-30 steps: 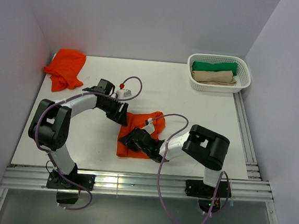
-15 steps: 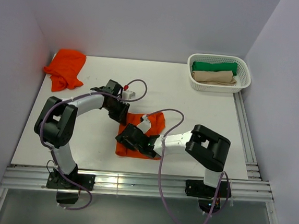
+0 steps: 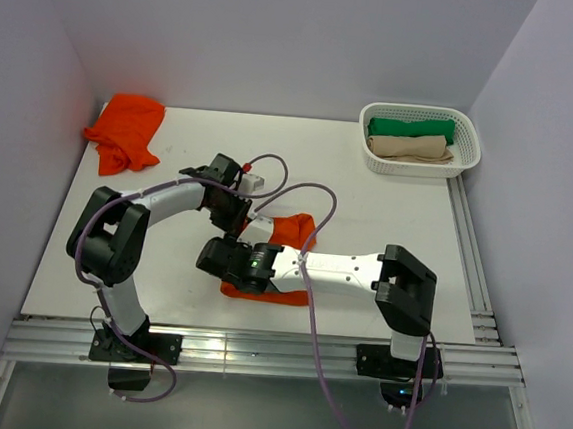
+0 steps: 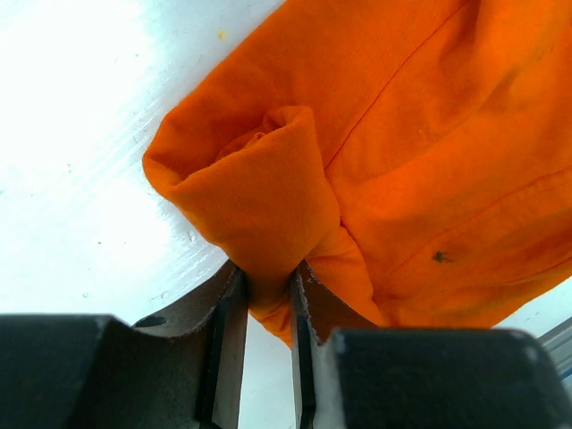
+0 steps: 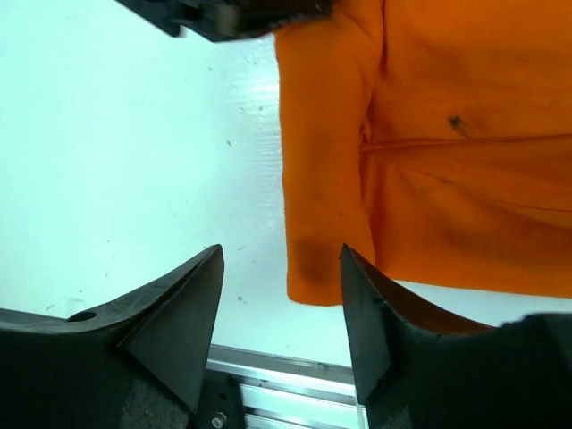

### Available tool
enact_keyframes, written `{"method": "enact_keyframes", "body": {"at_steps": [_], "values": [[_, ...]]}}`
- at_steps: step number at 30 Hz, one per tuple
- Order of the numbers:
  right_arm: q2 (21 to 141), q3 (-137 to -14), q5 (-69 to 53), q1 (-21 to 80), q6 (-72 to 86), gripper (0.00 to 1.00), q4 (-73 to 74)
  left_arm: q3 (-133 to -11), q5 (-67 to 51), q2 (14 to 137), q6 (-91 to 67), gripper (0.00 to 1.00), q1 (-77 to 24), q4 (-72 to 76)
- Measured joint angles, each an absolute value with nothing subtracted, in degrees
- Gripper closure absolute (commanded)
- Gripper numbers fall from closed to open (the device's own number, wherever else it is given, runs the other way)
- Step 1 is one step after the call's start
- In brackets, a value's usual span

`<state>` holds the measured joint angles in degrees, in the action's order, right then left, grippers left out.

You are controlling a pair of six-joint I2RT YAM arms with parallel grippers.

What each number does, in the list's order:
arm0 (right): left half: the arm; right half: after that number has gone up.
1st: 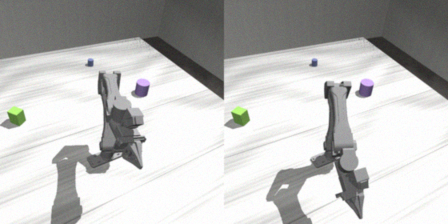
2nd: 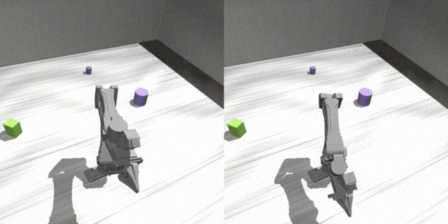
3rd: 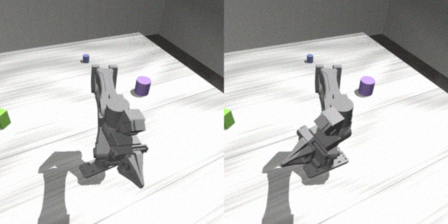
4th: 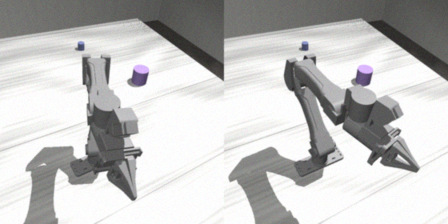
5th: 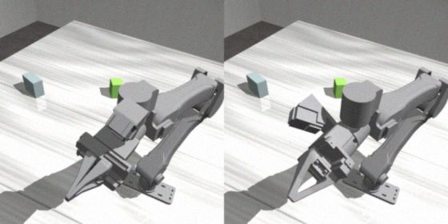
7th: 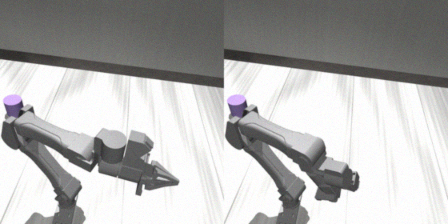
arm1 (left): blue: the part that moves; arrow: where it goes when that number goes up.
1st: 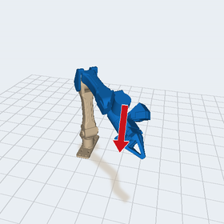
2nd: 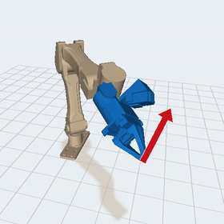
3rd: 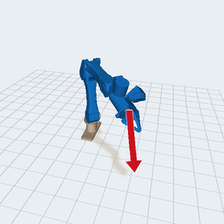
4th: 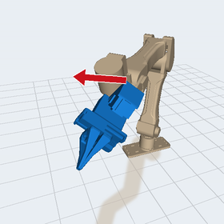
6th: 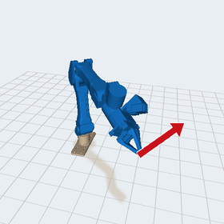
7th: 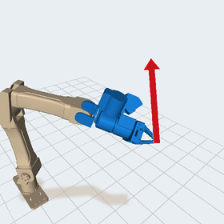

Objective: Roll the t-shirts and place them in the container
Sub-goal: Roll the tshirt

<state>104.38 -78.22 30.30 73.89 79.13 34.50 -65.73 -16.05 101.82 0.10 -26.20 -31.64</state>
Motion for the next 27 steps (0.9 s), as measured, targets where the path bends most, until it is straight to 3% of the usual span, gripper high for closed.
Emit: {"method": "enact_keyframes", "body": {"at_steps": [6,22,27], "values": [[105.67,-82.37,34.92,74.28,76.4,0.59,38.0,-65.87,-15.27,101.82,-0.19,0.75,-26.63,-31.77],[113.71,-82.61,35.51,70.85,71.13,0.66,32.27,-65.98,-14.59,101.82,-0.34,0.7,-27.27,-31.94],[113.71,-80.88,35.2,70.85,73.34,0.67,32.18,-66.04,-13.78,101.82,-0.36,0.54,-27.46,-31.99]]}}
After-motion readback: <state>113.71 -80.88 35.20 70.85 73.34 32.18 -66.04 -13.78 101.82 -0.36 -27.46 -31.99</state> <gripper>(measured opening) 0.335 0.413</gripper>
